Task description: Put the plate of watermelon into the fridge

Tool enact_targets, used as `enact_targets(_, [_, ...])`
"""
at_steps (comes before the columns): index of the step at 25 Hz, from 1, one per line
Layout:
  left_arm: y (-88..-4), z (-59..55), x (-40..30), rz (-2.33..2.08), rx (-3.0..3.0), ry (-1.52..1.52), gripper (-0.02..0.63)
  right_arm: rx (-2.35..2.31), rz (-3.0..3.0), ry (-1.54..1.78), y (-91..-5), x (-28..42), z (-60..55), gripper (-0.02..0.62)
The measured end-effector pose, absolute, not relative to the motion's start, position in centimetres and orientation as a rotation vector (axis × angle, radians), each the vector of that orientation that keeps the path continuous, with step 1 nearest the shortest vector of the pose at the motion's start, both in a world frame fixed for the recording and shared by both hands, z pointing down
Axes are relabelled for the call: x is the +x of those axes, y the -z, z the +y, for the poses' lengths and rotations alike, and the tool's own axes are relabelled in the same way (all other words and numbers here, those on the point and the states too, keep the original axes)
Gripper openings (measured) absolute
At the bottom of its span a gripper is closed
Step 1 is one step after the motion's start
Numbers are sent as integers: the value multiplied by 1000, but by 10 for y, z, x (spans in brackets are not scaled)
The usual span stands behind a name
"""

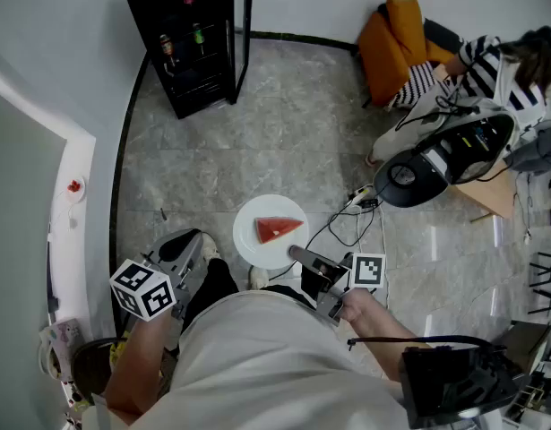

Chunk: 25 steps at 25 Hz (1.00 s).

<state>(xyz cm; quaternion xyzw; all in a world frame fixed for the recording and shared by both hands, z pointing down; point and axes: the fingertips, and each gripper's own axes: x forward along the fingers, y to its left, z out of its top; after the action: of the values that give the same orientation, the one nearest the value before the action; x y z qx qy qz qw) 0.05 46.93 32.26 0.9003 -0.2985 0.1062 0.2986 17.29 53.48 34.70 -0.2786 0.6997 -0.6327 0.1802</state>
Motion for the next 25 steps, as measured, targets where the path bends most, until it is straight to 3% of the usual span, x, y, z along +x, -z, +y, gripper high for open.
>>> enact_targets(11, [-328,501,10,-777,2406,-285,17,-793,1910,1885,-367,178,561,23])
enact_targets(25, [-340,432,3,-767,2410,-360,17,-813,1933,1945,-395,164,449,23])
